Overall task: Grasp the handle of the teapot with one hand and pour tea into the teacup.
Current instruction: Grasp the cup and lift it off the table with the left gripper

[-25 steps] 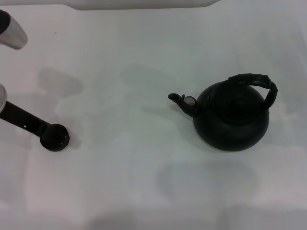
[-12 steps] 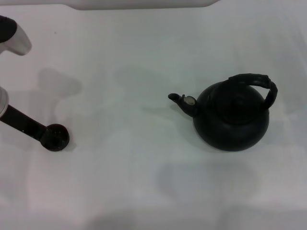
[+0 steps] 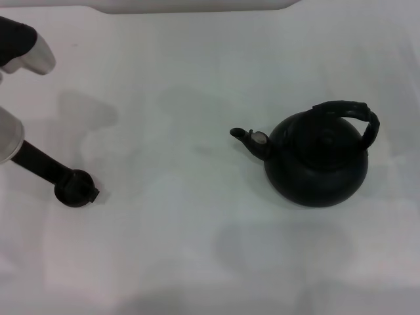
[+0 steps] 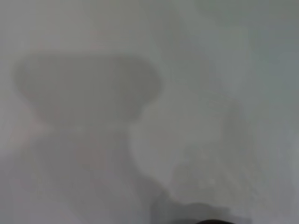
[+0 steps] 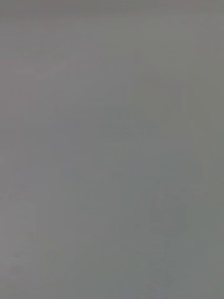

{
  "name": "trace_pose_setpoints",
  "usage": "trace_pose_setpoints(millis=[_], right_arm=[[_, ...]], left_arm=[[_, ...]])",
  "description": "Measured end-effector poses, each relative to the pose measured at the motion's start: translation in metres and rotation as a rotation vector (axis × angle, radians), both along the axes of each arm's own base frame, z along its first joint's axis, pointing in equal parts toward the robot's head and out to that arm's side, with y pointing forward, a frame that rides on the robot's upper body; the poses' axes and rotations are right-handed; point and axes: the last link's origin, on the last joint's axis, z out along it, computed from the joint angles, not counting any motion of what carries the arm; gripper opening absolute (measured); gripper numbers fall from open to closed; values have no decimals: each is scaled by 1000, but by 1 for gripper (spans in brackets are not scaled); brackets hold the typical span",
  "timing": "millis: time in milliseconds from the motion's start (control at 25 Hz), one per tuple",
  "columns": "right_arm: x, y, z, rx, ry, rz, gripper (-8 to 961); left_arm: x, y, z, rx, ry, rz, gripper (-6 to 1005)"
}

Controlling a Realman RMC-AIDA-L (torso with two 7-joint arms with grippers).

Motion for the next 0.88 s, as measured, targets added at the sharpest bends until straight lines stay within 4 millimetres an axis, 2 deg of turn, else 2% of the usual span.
trace_pose_setpoints(millis=[360,760,880], right_arm=[[0,0,0,0,2,-2,872],[0,0,1,1,-2,-2,872],[0,0,1,1,-2,-2,872]], left_arm=[[0,3,-11,-29,4,2,850],[2,2,-11,-44,4,10,813],[3,1,-12,-52,7,11,706]])
